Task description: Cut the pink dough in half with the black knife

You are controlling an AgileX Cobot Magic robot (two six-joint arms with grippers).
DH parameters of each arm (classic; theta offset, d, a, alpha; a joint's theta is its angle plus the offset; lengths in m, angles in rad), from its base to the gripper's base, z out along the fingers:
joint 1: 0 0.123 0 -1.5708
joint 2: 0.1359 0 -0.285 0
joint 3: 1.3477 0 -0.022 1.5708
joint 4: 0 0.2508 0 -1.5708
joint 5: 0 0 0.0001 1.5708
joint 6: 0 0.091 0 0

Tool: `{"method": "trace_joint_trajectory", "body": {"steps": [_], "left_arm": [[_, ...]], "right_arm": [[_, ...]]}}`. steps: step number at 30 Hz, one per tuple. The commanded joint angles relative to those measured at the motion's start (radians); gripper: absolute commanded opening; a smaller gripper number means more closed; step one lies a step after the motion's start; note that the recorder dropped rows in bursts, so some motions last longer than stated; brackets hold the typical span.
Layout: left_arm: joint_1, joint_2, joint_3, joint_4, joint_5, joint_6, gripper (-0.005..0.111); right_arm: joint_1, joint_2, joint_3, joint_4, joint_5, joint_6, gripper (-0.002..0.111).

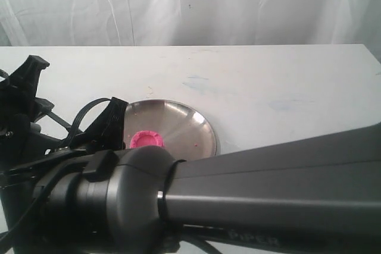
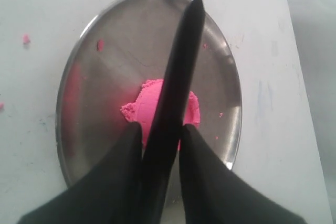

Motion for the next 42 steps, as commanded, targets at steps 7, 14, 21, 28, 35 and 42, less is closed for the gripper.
{"method": "trace_joint_trajectory", "body": {"steps": [7, 14, 21, 28, 35, 42], "left_arm": [[0.004, -0.014, -0.001, -0.002, -0.045, 0.014, 0.000], [0.004, -0.014, -0.001, -0.002, -0.057, 0.014, 0.015], [0.004, -0.016, -0.001, -0.002, -0.070, 0.018, 0.060], [0.004, -0.111, -0.001, -0.099, -0.165, 0.279, 0.064], [0.004, -0.191, -0.001, -0.392, -0.069, 0.750, 0.064], [0.004, -0.197, -0.016, -0.385, 0.231, 0.939, 0.064]], "right_arm": [[-0.004, -0.003, -0.002, 0.005, 0.038, -0.017, 0.000], [-0.004, -0.003, -0.002, 0.013, 0.038, -0.033, 0.000], [-0.004, -0.003, -0.002, 0.013, 0.038, -0.039, 0.000], [-0.070, -0.074, -0.002, 0.131, 0.152, -0.152, 0.000], [-0.331, -0.286, -0.039, 0.711, 0.214, -0.623, 0.000], [-0.381, -0.303, -0.046, 0.818, 0.314, -0.811, 0.000]]}}
